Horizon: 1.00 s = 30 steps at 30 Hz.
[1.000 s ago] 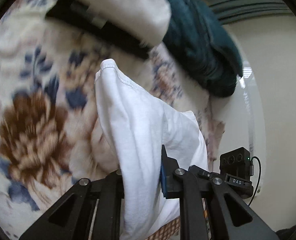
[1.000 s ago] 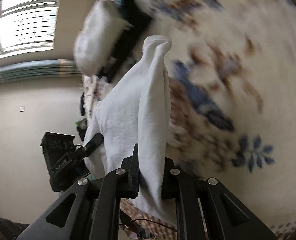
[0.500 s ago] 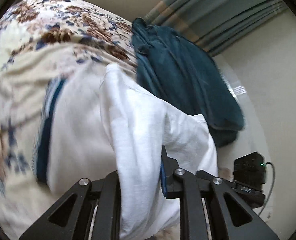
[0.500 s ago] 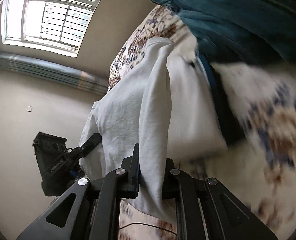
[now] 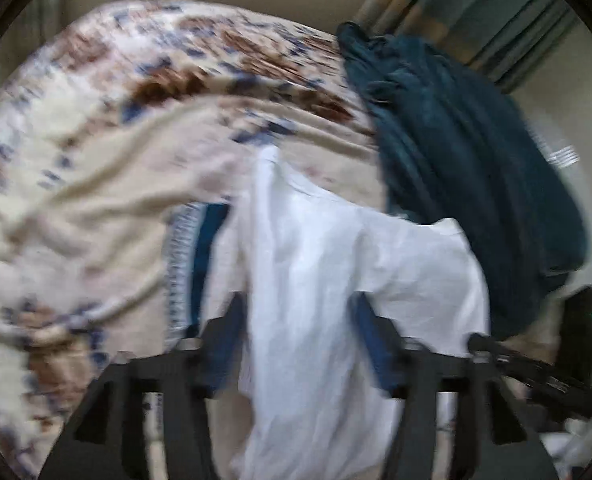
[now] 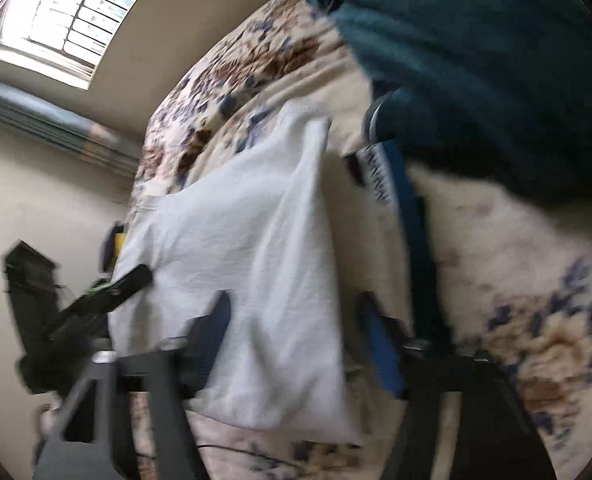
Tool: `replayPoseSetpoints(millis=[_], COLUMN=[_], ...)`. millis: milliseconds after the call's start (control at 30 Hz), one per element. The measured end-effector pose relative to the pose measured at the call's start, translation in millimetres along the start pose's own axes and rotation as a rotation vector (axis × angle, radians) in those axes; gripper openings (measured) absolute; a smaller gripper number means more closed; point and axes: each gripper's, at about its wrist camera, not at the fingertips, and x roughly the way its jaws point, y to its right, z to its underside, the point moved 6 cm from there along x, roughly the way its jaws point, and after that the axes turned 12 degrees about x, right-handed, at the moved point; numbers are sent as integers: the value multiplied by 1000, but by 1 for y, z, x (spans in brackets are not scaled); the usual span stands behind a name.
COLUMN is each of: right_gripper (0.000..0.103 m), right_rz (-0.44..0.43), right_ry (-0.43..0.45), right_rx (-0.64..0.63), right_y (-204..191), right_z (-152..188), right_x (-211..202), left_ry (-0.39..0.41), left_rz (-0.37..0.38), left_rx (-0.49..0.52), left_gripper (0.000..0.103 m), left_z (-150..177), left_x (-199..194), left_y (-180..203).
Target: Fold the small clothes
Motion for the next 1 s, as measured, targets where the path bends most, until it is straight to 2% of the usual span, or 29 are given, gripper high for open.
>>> replayPoseSetpoints(millis=[33, 100, 133, 200, 233, 333, 433, 633, 1000], right_gripper=[72, 76, 87, 102, 102, 102, 102, 102, 102], right_rz=[38, 161, 218, 322, 385, 479, 506, 517, 488], right_ry=[27, 93, 124, 167, 197, 238, 261, 317, 462], right_rx=[-32, -100, -120, -157, -187, -219, -224, -235, -270], right_y=[-3, -5, -5, -3, -3, -1, -4, -24, -76], right_z=[3, 10, 14, 21, 27, 42, 53, 79, 152], right_x=[-7, -19, -25, -33, -40, -58, -80, -137, -293], left_ry=[1, 28, 37, 42, 39, 42, 58, 64, 182], left_rz=[-37, -87, -120, -186, -225, -290, -348, -321, -310], left_rx=[11, 27, 38, 46, 51, 51, 53, 59, 137], left_gripper=[99, 101, 101, 101, 101, 101, 101, 101, 101], left_z=[2, 7, 11, 21, 28, 43, 53, 71, 95], left_x=[-4, -16, -23, -32, -37, -48, -64, -111, -254], left_y=[1, 6, 9, 11, 12, 16, 20, 44, 108])
